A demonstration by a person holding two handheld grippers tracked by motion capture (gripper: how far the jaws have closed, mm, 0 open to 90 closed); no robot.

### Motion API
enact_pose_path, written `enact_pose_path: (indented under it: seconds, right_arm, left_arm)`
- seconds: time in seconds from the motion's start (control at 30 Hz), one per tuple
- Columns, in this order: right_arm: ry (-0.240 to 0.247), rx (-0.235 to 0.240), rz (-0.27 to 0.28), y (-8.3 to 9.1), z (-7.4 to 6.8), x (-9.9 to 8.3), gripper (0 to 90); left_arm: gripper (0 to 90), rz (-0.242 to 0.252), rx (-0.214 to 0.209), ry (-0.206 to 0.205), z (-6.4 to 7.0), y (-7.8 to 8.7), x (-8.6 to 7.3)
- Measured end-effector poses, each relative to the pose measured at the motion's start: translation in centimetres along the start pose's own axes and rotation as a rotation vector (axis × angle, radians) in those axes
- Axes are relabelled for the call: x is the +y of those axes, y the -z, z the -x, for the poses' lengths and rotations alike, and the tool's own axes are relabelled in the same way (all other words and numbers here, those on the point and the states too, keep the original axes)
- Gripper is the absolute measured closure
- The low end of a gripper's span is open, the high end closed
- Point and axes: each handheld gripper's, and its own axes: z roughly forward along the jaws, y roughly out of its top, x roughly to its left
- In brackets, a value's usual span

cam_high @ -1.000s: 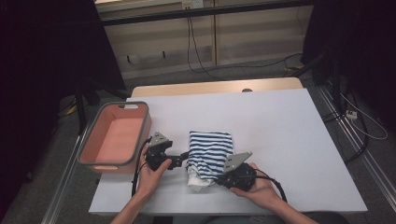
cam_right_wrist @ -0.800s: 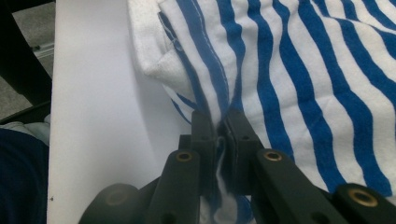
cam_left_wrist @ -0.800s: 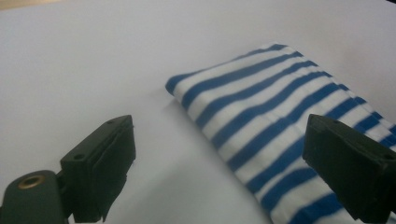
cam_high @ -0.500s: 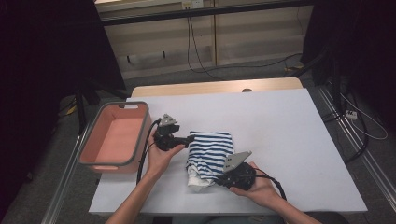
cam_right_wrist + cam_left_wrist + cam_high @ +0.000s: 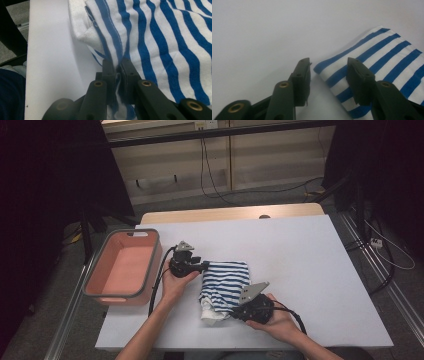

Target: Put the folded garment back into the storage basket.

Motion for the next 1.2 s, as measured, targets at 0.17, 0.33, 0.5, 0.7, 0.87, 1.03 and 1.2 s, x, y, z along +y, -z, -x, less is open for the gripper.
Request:
enact_pose_path:
  seconds: [0.17,0.33,0.5,0.7,0.87,1.03,1.2]
  right_arm:
    - [0.001,-0.005,0.001,0.0,-0.1,0.0,83.6]
    - [0.001,-0.009,0.000,0.0,-0.1,0.0,83.6]
    - [0.002,-0.010,-0.002,0.0,-0.2,0.0,83.6]
    - [0.003,-0.009,-0.002,0.0,-0.1,0.0,83.5]
    - [0.003,-0.011,-0.002,0.0,-0.2,0.0,83.4]
    - [0.005,-0.009,-0.001,0.0,-0.2,0.0,83.4]
    - [0.006,-0.009,-0.002,0.0,-0.2,0.0,83.4]
  left_arm:
    - [57.8,-0.036,-0.030,-0.010,0.1,-0.7,-0.3]
    - [58.6,-0.079,0.001,-0.054,0.2,-1.3,-0.7]
    - [58.8,-0.073,-0.015,-0.026,0.0,-1.4,-0.9]
    - [49.6,-0.079,0.004,-0.039,0.8,-1.6,-0.9]
    - [55.0,-0.075,0.004,-0.050,1.2,-1.6,-1.0]
    - [61.4,-0.060,0.011,-0.025,1.3,-1.6,-1.1]
    - [75.2,-0.051,-0.007,-0.007,1.3,-1.6,-1.2]
